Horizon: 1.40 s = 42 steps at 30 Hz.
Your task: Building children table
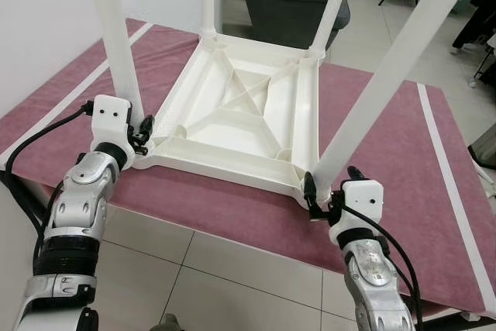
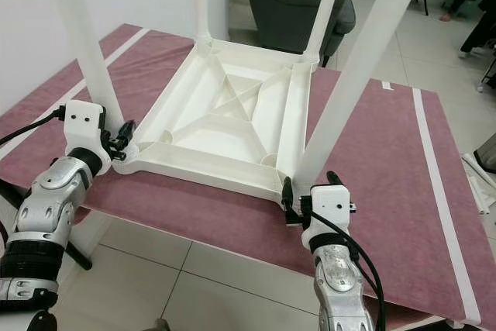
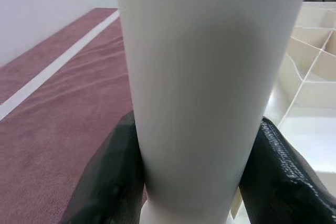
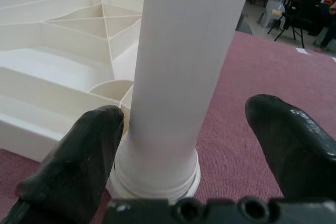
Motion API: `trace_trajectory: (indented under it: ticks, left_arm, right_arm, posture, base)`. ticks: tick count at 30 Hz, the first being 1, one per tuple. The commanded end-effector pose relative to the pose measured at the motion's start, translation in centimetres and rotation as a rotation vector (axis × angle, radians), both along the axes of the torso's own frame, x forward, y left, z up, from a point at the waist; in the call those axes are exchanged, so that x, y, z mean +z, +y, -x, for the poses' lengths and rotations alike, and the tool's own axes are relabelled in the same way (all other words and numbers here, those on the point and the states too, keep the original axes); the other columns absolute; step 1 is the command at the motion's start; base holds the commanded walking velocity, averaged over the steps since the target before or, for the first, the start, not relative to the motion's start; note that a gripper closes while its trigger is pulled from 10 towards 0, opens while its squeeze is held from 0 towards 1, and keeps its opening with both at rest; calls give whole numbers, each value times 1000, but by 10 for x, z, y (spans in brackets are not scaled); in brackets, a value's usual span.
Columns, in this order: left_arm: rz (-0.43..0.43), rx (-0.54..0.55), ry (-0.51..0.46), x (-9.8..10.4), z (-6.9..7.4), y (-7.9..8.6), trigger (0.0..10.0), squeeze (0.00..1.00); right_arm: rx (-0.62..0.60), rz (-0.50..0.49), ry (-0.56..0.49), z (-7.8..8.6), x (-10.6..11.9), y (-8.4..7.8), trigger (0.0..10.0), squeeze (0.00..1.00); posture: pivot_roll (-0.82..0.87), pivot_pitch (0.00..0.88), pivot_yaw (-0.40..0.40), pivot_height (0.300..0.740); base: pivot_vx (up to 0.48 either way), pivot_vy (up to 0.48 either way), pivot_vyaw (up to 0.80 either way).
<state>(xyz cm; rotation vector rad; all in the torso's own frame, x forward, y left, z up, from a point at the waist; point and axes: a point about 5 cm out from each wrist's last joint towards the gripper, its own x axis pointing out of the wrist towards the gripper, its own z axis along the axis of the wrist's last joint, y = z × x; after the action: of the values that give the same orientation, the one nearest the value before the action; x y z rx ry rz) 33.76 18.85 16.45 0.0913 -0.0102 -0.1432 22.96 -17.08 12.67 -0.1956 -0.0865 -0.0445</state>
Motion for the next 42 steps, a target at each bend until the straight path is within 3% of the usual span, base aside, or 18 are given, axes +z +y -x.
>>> trace_trajectory:
  ticks: [1, 9, 17, 18, 20, 21, 23, 24, 28, 29, 31, 32, 37, 41, 42]
  left_arm:
    - [-15, 29, 21, -5, -2, 2, 0, 0]
    - [-35, 6, -9, -4, -3, -2, 0, 0]
    - [-70, 0, -39, 0, -4, -5, 0, 0]
    - [-75, -5, -45, 0, -4, -6, 0, 0]
    - [-77, -6, -48, 1, -4, -7, 0, 0]
    - [-79, -8, -54, 2, -4, -7, 0, 0]
    - [-80, -9, -60, 2, -4, -7, 0, 0]
    - [-85, -12, -77, 6, -4, -7, 0, 0]
    - [-91, -13, -90, 9, -4, -7, 0, 0]
    - [-102, -15, -109, 13, -5, -8, 0, 0]
    - [-111, -16, -124, 16, -5, -8, 0, 0]
    - [-122, -17, -145, 22, -6, -8, 0, 0]
    - [-149, 1, -222, 47, -9, -6, 0, 0]
    - [-155, 6, -237, 53, -9, -5, 0, 0]
    - [-173, 17, -272, 66, -11, -3, 0, 0]
  right_arm:
    - [-9, 3, 24, 1, -5, -1, 10000, 0]
    - [1, -1, 18, -4, -3, 3, 10000, 0]
    - [35, -67, 0, -23, 4, 14, 10000, 0]
    - [41, -107, 16, -27, 3, 16, 8471, 0]
    - [43, -130, 27, -28, 2, 17, 8471, 0]
    - [45, -162, 47, -28, -1, 19, 510, 0]
    - [47, -183, 60, -29, -3, 19, 510, 0]
    - [49, -234, 87, -28, -7, 21, 0, 0]
    - [44, -262, 96, -28, -8, 22, 0, 0]
    - [36, -301, 104, -29, -9, 23, 6745, 0]
    - [30, -331, 110, -30, -9, 23, 6745, 0]
    - [29, -377, 116, -31, -9, 25, 10000, 0]
    - [51, -520, 129, -40, -4, 33, 10000, 0]
    - [58, -543, 135, -42, -4, 35, 10000, 0]
    - [82, -597, 148, -48, -2, 41, 10000, 0]
  posture:
    - [93, 0, -16, 740]
    - [101, 0, -19, 740]
    - [109, 0, -21, 740]
    - [112, 0, -22, 740]
    - [113, 0, -23, 740]
    - [113, 0, -23, 740]
    - [116, 0, -25, 740]
    - [116, 0, -25, 740]
    - [116, 0, -25, 740]
    - [117, 0, -25, 740]
    - [117, 0, -25, 740]
    - [119, 0, -26, 740]
    - [123, 0, -27, 740]
    - [123, 0, -27, 740]
    - [128, 0, -28, 740]
  base:
    - [0, 0, 0]
    - [0, 0, 0]
    - [0, 0, 0]
    - [0, 0, 0]
    - [0, 0, 0]
    - [0, 0, 0]
    - [0, 0, 0]
    - [0, 0, 0]
    - [0, 0, 0]
    - [0, 0, 0]
    - [0, 0, 0]
    - [0, 0, 0]
    - [0, 0, 0]
    - [0, 0, 0]
    - [0, 0, 0]
